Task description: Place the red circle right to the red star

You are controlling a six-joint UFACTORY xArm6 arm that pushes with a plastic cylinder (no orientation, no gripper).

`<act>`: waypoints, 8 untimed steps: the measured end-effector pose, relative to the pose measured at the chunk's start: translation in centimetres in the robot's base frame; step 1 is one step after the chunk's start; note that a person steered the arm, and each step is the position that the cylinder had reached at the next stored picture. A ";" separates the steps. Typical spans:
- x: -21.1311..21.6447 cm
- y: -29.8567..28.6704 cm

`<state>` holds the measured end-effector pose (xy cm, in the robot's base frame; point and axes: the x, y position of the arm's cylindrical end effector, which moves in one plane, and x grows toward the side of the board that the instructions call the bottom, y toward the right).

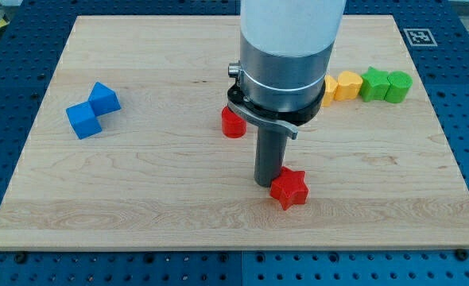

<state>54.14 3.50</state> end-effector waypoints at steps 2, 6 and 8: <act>-2.0 -6.0; -10.5 -6.9; -11.3 -2.6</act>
<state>42.85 0.87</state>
